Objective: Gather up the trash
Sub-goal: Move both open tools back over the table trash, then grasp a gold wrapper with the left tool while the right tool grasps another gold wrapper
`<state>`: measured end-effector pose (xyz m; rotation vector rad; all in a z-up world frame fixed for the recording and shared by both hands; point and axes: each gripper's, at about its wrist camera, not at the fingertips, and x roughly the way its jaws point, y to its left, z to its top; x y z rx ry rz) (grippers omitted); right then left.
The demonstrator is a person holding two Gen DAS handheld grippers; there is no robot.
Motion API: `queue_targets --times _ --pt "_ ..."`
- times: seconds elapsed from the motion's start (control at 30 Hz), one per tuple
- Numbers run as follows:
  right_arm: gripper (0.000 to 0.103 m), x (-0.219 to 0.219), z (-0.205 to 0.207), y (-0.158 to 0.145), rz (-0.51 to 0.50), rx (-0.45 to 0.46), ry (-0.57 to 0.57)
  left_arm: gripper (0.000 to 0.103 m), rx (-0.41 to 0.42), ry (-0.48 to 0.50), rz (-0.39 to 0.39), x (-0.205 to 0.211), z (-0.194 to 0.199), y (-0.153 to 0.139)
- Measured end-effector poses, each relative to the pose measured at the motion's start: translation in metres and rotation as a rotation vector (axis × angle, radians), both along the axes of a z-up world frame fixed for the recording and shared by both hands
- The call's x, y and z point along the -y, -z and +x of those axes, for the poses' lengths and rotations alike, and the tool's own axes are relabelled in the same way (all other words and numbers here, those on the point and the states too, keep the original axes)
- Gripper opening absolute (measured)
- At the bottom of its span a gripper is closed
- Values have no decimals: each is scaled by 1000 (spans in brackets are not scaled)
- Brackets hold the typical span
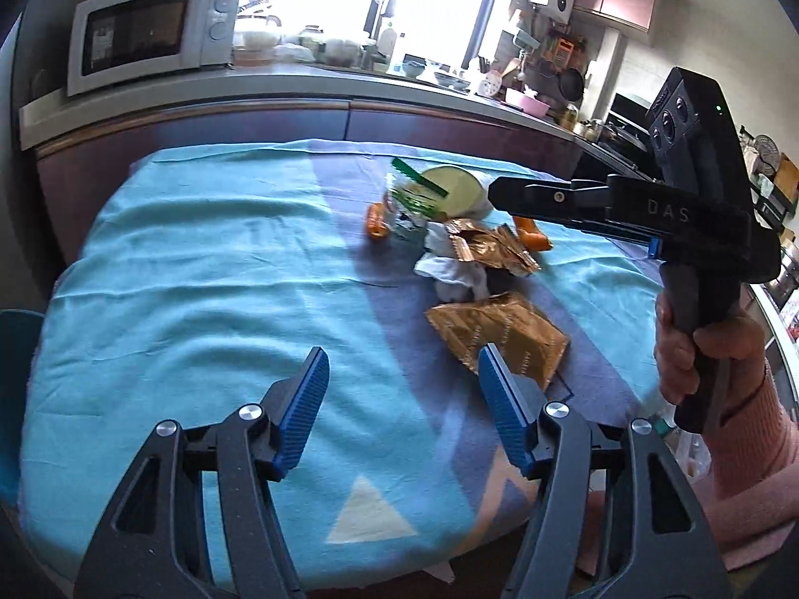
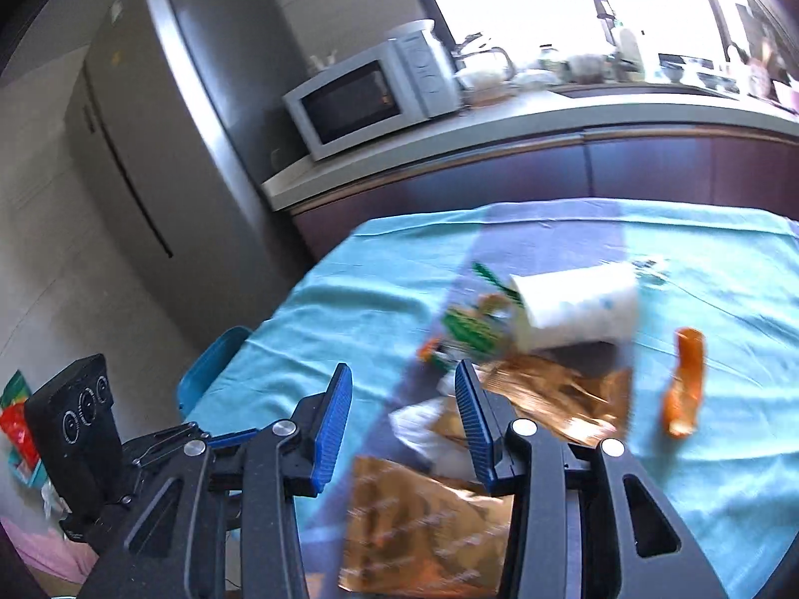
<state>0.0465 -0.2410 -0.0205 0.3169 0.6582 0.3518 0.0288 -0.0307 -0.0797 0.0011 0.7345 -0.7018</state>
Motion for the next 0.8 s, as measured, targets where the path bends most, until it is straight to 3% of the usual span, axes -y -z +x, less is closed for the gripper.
queue_targets --times 0.4,0.8 --pt "47 69 -1 35 38 -71 145 65 -122 115 -4 52 9 23" --pt "54 73 25 59 109 -188 91 62 -153 135 -25 63 13 23"
